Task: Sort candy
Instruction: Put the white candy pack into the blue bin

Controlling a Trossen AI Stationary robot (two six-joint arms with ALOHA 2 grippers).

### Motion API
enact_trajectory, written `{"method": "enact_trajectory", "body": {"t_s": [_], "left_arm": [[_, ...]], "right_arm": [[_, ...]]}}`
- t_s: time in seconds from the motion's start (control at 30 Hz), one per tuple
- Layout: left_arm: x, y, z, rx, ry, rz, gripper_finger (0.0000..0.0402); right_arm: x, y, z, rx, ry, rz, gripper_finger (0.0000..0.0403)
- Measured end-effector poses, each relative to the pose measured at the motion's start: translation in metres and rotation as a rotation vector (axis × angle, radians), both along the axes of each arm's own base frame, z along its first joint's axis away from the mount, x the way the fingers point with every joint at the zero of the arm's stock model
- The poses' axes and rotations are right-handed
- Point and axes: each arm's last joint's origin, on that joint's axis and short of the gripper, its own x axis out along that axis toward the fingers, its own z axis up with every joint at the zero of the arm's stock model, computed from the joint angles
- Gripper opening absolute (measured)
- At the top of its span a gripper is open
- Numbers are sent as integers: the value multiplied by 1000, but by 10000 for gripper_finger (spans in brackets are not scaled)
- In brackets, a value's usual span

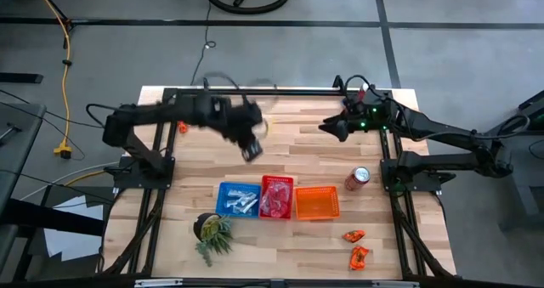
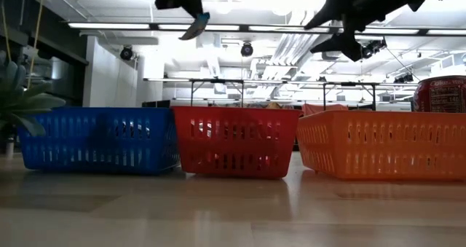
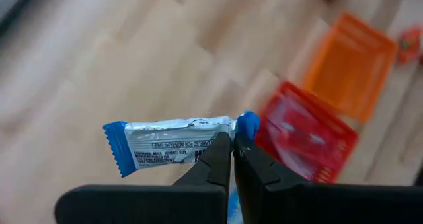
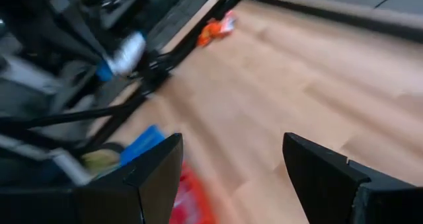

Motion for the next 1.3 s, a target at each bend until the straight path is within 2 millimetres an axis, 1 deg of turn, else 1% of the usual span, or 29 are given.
{"method": "enact_trajectory", "body": {"t_s": [0.07, 0.1, 0.17, 0.23, 0.3, 0.37, 0.43, 0.5, 0.57, 0.67, 0.8, 0.9, 1.07, 1.17, 1.3], "left_arm": [[0, -22, -20, -33, 32, -7, 0], [-3, -34, -31, -52, 49, -1, 0], [-11, -56, -49, -100, 22, 26, 0], [-25, -77, -66, -163, -23, 64, 0], [-41, -96, -77, -237, -119, 109, 0], [-58, -110, -88, -316, -175, 180, 0], [-73, -120, -104, -340, -182, 244, 0], [-84, -126, -121, -327, -152, 297, 0], [-89, -129, -133, -329, -130, 331, 0], [-83, -133, -141, -320, -153, 353, 0], [-69, -138, -142, -358, -244, 349, 0], [-66, -141, -148, -399, -212, 373, 0], [-69, -144, -154, -394, -161, 399, 2], [-70, -142, -154, -399, -163, 421, 14], [-69, -140, -153, -418, -166, 461, 46]], "right_arm": [[2, 5, 0, 60, -12, 42, 256], [3, 9, 0, 86, -16, 60, 256], [6, 17, 0, 125, -17, 87, 256], [9, 27, 0, 157, -14, 106, 256], [11, 37, 0, 191, -10, 122, 256], [13, 48, 0, 223, -5, 126, 256], [15, 59, 0, 231, -2, 124, 256], [15, 68, -1, 234, 4, 104, 256], [16, 74, -1, 233, 8, 81, 256], [15, 78, -3, 240, 20, 43, 256], [13, 79, -5, 245, 45, 2, 256], [13, 79, -6, 266, 56, -11, 256], [13, 80, -6, 282, 55, -4, 256], [13, 81, -6, 258, 64, 49, 256], [13, 82, -6, 211, 70, 147, 256]]}}
